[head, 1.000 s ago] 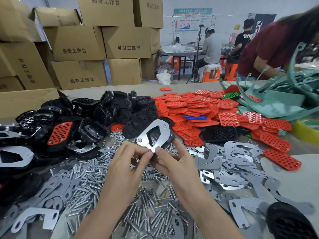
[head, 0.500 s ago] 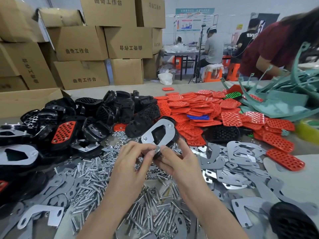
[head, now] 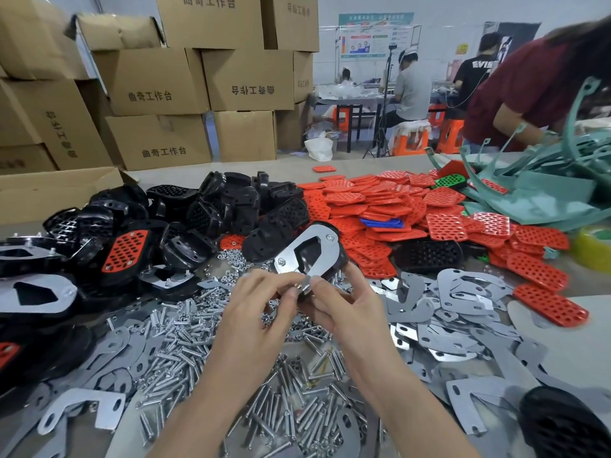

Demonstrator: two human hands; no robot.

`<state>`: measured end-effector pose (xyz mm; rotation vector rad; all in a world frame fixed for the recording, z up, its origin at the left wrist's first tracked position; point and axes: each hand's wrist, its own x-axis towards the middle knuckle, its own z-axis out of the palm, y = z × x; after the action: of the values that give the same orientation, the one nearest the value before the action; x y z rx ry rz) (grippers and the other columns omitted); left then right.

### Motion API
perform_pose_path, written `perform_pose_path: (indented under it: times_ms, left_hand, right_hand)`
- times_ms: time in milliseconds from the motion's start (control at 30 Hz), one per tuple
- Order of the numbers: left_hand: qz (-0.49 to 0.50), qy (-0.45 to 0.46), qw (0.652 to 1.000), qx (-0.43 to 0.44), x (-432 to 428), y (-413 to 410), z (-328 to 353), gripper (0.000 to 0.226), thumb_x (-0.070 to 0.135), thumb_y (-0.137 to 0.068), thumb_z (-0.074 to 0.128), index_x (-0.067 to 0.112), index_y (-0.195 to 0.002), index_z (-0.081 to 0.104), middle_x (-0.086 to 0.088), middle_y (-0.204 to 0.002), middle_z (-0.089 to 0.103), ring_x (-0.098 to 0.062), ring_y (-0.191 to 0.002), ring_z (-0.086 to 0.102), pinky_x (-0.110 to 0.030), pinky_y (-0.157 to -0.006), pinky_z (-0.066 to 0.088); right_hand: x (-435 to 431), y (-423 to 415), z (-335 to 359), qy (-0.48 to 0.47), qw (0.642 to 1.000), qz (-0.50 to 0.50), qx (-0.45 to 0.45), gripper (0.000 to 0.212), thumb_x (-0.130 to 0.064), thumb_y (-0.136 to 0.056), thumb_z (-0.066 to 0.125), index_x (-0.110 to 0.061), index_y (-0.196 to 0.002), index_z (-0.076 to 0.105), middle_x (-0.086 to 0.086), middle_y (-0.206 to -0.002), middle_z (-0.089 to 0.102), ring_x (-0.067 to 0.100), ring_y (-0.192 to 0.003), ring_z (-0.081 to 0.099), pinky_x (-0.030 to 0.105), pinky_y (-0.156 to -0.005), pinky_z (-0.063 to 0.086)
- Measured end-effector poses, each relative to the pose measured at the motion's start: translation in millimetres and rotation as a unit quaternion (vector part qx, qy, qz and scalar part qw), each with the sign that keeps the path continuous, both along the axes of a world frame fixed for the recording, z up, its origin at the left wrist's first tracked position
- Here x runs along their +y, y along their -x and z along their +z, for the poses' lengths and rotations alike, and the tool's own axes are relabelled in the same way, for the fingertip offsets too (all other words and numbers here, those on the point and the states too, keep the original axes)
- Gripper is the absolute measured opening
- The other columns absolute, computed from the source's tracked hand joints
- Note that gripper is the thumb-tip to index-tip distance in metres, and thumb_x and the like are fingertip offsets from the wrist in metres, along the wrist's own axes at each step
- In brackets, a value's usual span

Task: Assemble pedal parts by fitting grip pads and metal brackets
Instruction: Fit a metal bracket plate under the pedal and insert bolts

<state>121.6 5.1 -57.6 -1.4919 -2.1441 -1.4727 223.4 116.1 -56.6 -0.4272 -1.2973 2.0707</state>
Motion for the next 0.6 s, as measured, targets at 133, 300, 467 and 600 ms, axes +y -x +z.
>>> perform_pose_path:
  times_ms: [133, 300, 467, 600]
  left_hand:
    - [-0.001, -0.013, 1.000, -0.016, 0.0, -0.9, 0.1, 0.021, 0.043, -0.097, 0.053, 0.049, -0.117, 0.054, 0.018, -0.101, 0.057, -0.016, -0.101, 0.058, -0.021, -0.084, 0.046]
    - [0.011, -0.021, 1.000, -0.006, 2.3, 0.7, -2.2, 0.007, 0.042, -0.096, 0.055, 0.045, -0.101, 0.060, 0.023, -0.099, 0.058, -0.007, -0.096, 0.060, -0.011, -0.079, 0.044]
    - [0.025, -0.044, 0.997, -0.060, 3.0, -0.1, -3.0, 0.009, 0.053, -0.090, 0.059, 0.044, -0.089, 0.058, 0.015, -0.093, 0.063, -0.010, -0.090, 0.062, -0.016, -0.075, 0.047]
    - [0.022, -0.027, 0.999, -0.005, 3.3, 0.0, -1.4, 0.010, 0.042, -0.095, 0.057, 0.042, -0.102, 0.065, 0.020, -0.098, 0.058, -0.009, -0.097, 0.059, -0.011, -0.080, 0.044]
  right_hand:
    - [-1.1, -0.2, 1.7, -0.011, 1.000, 0.012, 0.006, 0.026, -0.012, -0.100, 0.067, -0.029, -0.119, 0.071, 0.020, -0.110, 0.077, 0.033, -0.105, 0.076, 0.036, -0.093, 0.061]
    - [-2.2, 1.9, -0.3, -0.001, 1.000, -0.009, -0.001, 0.028, -0.012, -0.099, 0.070, -0.032, -0.117, 0.072, 0.019, -0.109, 0.077, 0.032, -0.101, 0.077, 0.032, -0.089, 0.062]
    - [-4.9, 1.3, -0.2, -0.025, 1.000, 0.004, 0.002, 0.030, -0.014, -0.099, 0.068, -0.036, -0.120, 0.071, 0.014, -0.110, 0.078, 0.030, -0.104, 0.076, 0.030, -0.090, 0.061]
    - [-3.5, 1.3, 0.4, -0.027, 0.999, -0.019, -0.005, 0.028, -0.016, -0.098, 0.071, -0.036, -0.119, 0.071, 0.012, -0.099, 0.077, 0.022, -0.097, 0.077, 0.031, -0.089, 0.061]
